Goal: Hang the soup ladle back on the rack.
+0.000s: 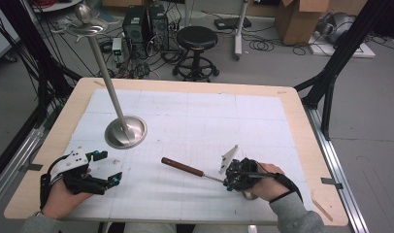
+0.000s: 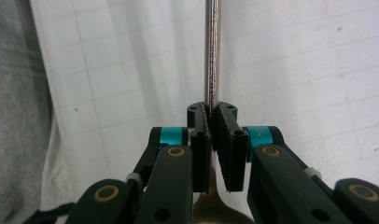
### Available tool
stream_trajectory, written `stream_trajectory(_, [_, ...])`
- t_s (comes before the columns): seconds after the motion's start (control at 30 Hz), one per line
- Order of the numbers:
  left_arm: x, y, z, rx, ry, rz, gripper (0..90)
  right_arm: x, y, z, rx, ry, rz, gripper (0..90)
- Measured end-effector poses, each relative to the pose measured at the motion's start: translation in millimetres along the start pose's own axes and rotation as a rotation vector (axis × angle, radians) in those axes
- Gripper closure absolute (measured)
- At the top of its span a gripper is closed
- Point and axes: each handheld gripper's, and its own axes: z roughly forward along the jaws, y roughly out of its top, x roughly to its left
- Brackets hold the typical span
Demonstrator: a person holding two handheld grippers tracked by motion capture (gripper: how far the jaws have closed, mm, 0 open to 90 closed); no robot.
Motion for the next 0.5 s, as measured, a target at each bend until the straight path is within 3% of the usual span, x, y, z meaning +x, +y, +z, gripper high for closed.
stream_trajectory(0.33, [0.1, 0.7, -0.2, -0.008, -0.001, 0.001, 1.8, -6.8, -10.6, -16.6, -0.126, -0.023, 0.049, 84.8])
stream_trajectory(0.5, [1.5, 1.7, -1.5, -0.021, 0.005, -0.002, 1.8, -13.6, -19.7, -25.0, -0.249, -0.025, 0.100, 84.8])
